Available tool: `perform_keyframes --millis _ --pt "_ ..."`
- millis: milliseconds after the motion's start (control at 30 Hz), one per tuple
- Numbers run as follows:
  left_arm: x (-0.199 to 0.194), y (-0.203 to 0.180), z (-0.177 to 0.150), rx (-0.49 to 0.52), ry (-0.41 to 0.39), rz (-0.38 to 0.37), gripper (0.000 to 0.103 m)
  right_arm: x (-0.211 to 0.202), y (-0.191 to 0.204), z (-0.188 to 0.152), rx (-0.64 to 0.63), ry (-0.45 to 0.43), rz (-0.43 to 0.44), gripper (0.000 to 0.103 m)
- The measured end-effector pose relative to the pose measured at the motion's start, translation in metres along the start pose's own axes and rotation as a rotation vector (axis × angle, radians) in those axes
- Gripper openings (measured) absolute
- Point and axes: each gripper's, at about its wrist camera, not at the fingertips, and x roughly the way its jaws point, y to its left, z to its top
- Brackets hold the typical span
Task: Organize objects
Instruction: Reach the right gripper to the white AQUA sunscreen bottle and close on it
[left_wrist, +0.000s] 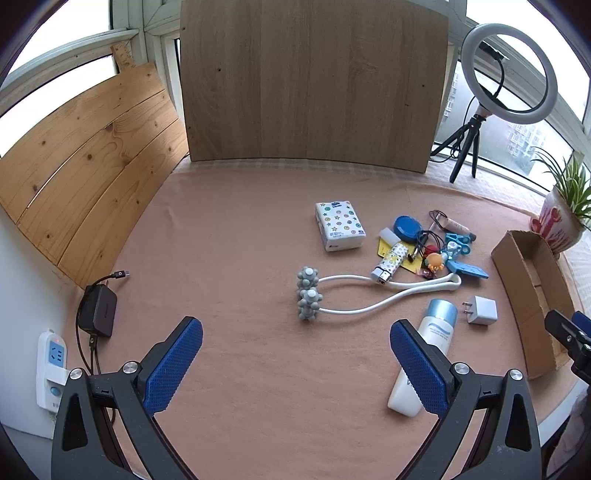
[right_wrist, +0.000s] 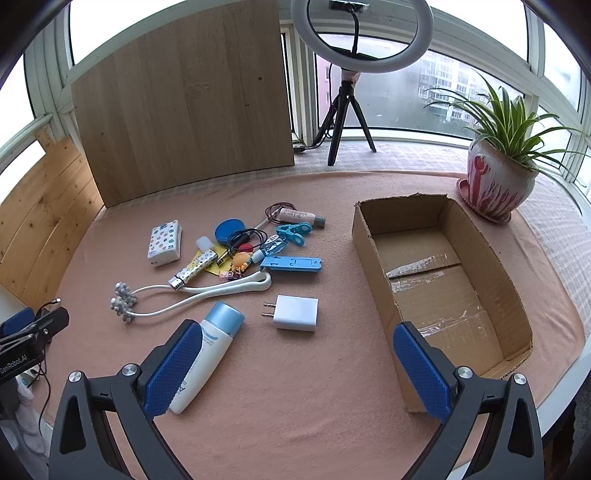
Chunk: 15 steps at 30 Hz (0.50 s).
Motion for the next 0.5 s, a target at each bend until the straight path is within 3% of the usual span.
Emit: perform_keyframes --millis 200,400,500 --pt "0.019 0.001 -0.001 0.019 0.028 -0.007 0.102 0.012 0.000 -0.002 0.014 0.036 0.016 0.101" --pt "0.032 -0.011 -0.006 0.041 0.058 -0.059 0.100 0.030 0.000 -0.004 0.041 0.107 0.063 0.085" --pt "0.042 -0.023 -0.011 0.058 0.086 -0.097 0.096 0.038 0.004 -0.006 0.053 0.139 0.093 0.083"
